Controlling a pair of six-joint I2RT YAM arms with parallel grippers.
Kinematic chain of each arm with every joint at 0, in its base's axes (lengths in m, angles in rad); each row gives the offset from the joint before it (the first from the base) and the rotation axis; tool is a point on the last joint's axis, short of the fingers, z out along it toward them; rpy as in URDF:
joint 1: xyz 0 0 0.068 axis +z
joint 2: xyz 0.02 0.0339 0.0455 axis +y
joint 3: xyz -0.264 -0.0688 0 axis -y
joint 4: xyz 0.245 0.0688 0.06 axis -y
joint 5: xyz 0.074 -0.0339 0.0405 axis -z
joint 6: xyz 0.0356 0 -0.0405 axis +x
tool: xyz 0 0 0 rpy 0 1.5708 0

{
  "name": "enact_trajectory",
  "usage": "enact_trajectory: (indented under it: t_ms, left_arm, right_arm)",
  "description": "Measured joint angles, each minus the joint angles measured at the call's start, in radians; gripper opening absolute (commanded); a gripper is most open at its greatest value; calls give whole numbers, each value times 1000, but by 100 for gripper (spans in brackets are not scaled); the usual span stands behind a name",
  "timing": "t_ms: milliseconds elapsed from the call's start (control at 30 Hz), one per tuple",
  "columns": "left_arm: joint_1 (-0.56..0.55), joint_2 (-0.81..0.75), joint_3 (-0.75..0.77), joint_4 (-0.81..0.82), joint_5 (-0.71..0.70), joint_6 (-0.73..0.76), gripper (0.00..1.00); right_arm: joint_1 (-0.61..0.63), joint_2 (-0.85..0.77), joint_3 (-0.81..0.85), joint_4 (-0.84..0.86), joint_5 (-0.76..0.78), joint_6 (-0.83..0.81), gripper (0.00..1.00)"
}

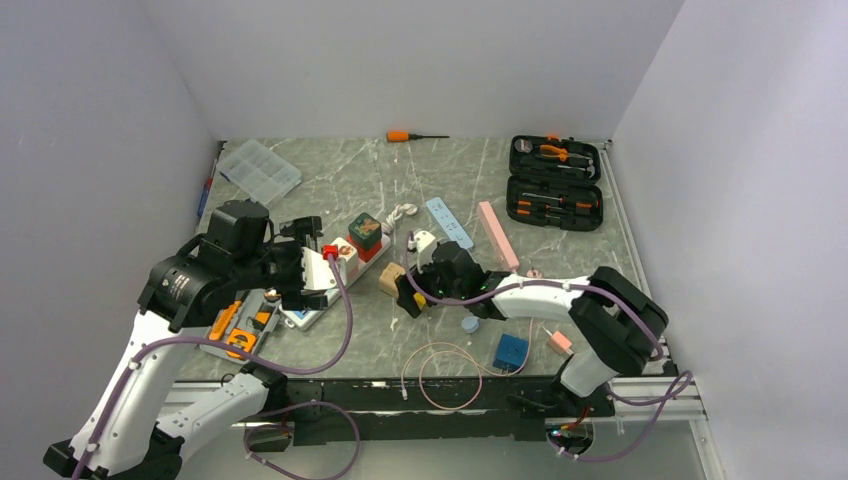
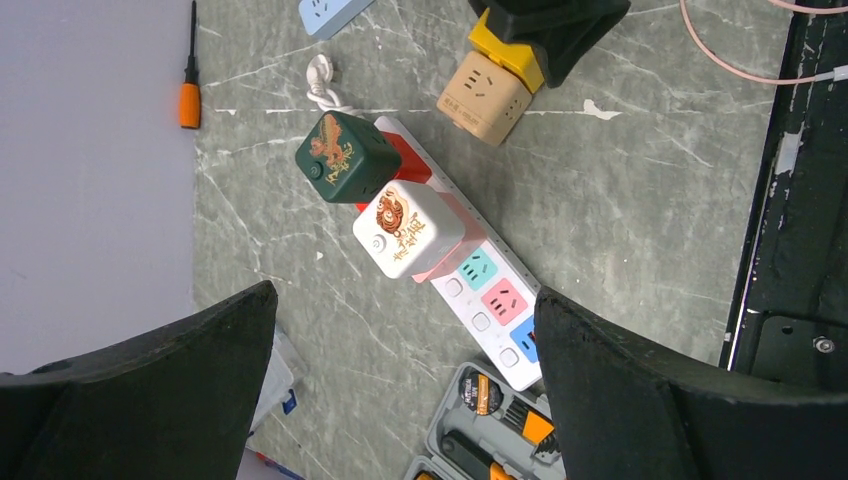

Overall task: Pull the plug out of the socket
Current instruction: Remove the plug from the socket.

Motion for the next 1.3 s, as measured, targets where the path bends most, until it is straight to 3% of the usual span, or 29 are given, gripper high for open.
enact_trajectory:
  t_ms: [267, 500, 767, 867, 933, 1067, 1300]
  left_arm:
    - [0, 1, 0, -2, 1, 1, 99]
    - [0, 7, 0, -2, 20, 0, 99]
    - [0, 2, -60, 11, 53, -5, 99]
    - [0, 5, -103, 19, 55, -14, 99]
    - [0, 5, -127, 32, 55, -23, 100]
    - [-29, 5, -159, 66, 37, -40, 99]
    - [-180, -39, -235, 186, -72, 0, 99]
  right_arm:
    - [64, 109, 34, 18, 85, -82, 96]
    - [74, 135, 34, 34, 138, -103, 79]
    - [74, 154, 37, 45, 156, -102, 34]
    - [74, 154, 38, 42, 154, -100, 9]
    - [74, 152, 38, 40, 151, -96, 0]
    - [74, 132, 38, 4, 138, -84, 0]
    - [63, 25, 38, -97, 64, -44, 0]
